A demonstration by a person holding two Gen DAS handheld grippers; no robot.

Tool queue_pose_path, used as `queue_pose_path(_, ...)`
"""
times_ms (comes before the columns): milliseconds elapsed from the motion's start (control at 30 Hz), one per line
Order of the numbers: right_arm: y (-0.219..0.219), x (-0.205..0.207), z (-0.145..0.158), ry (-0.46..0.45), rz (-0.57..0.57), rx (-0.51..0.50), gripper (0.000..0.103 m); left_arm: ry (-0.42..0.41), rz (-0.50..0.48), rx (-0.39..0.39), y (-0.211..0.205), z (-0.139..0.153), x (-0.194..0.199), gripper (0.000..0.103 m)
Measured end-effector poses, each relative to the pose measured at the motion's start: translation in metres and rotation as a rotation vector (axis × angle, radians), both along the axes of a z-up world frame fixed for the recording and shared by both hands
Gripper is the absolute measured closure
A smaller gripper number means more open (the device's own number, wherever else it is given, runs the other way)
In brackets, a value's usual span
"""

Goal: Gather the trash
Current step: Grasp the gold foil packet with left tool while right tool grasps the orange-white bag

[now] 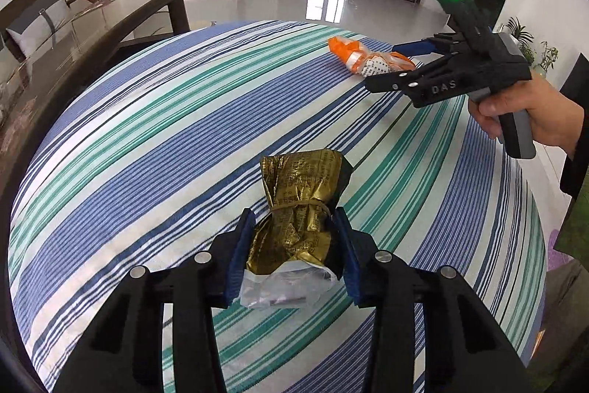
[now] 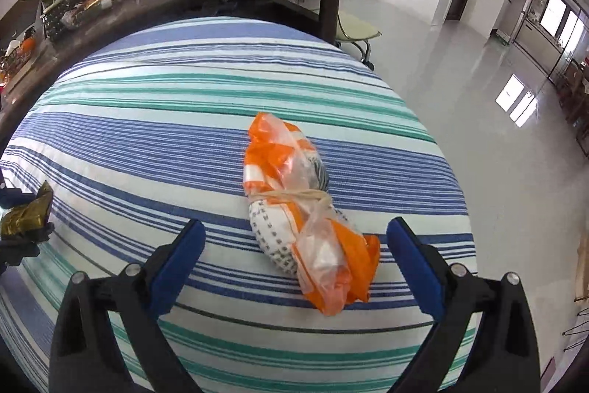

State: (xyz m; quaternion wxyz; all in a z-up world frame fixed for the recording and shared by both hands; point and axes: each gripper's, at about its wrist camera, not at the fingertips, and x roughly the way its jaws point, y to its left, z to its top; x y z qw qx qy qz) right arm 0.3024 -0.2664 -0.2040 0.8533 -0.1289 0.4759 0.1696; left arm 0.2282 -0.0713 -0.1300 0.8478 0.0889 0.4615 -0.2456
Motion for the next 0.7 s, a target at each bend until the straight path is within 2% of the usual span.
queue_pose_path(33,-0.003,-0.001,-0.001,0.008,-0.016,0.004,0.039,-0.001,0.008,-0.002,0.002,0.000,-0.003,0.060)
queue_pose_path(67,-0.007,-0.005,0.001,0.009,-0.034,0.039,0.042,-0.003,0.016,-0.003,0.003,-0.001,-0.006,0.060)
queue_pose_path(233,-0.014,-0.046,0.009,0.042,-0.071,0.115,0.044,-0.012,0.052,-0.013,0.003,-0.001,-0.014,0.060)
queue_pose_path(400,-0.007,-0.125,0.016,0.073,-0.149,0.199,0.044,-0.015,0.107,-0.027,0.006,0.000,-0.028,0.059)
queue_pose_path(567,0.006,-0.184,0.014,0.070,-0.229,0.203,0.044,-0.035,0.131,-0.007,0.003,0.002,-0.035,0.059)
queue_pose_path(700,0.017,-0.209,0.013,0.030,-0.270,0.135,0.044,-0.048,0.133,0.008,0.002,0.003,-0.039,0.059)
